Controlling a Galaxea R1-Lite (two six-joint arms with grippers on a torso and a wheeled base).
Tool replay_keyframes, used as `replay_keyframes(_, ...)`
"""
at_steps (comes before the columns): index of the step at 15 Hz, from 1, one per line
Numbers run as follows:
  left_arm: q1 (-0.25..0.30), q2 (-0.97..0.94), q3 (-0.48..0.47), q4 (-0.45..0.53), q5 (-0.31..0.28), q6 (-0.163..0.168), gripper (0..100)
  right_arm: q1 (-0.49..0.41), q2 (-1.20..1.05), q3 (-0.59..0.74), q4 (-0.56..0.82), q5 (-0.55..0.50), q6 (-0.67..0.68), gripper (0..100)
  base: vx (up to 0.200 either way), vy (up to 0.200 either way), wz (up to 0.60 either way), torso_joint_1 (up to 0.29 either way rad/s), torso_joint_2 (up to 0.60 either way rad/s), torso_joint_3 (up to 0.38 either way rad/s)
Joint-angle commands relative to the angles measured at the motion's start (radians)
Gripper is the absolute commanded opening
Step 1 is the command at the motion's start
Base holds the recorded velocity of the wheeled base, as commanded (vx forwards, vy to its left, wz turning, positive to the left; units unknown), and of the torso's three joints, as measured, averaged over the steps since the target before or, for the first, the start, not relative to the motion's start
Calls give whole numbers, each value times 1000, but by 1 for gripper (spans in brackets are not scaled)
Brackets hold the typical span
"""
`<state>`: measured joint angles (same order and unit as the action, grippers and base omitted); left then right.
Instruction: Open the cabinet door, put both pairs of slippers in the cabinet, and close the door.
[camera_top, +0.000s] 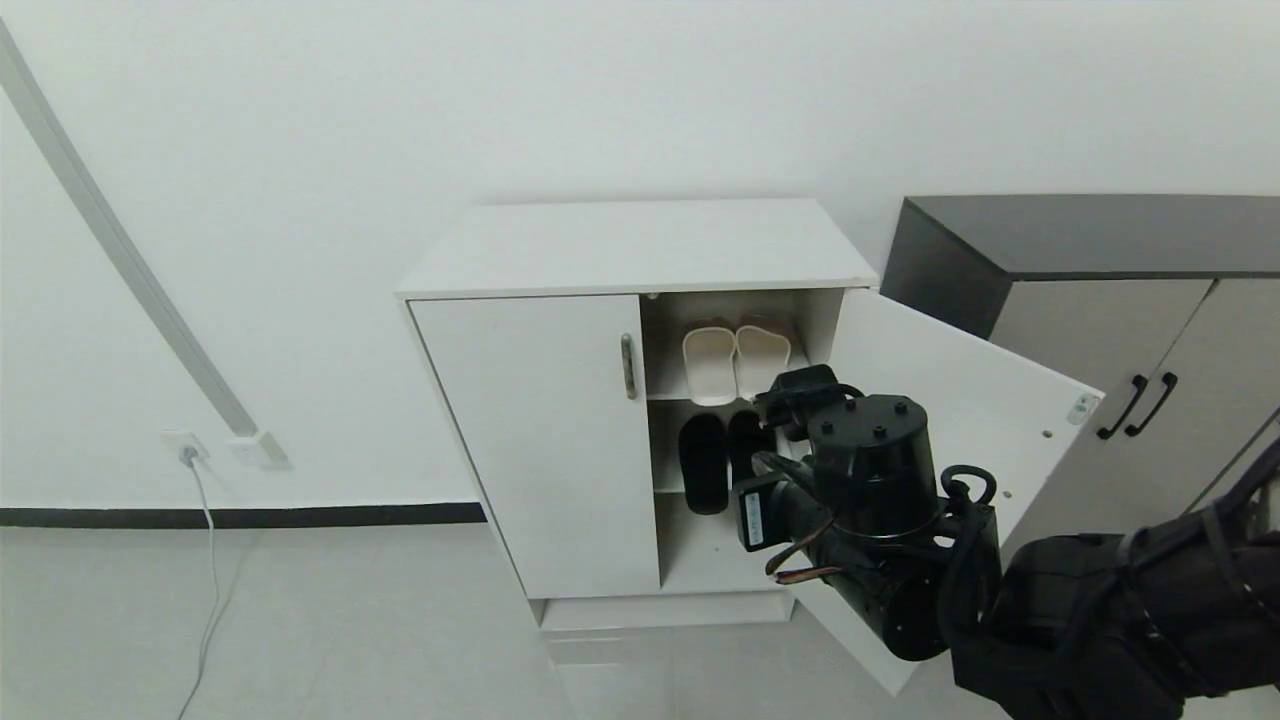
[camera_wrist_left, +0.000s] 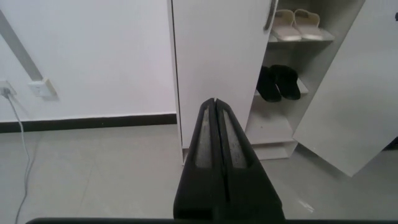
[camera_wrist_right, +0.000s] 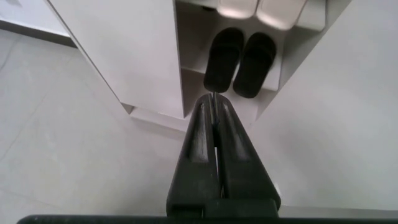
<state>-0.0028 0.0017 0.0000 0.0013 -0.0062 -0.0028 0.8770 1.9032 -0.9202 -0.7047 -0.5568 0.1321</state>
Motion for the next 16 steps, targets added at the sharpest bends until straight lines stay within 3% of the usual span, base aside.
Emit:
replay_keyframes(1, 0, 1, 0, 0, 0, 0, 0, 0, 0, 1, -1, 0, 0, 0, 0, 0, 0, 207, -520, -320)
replay_keyframes(16, 0, 1, 0, 0, 0, 0, 0, -3, -1, 20, -4, 2, -14, 0, 0, 0, 0, 223, -513, -290)
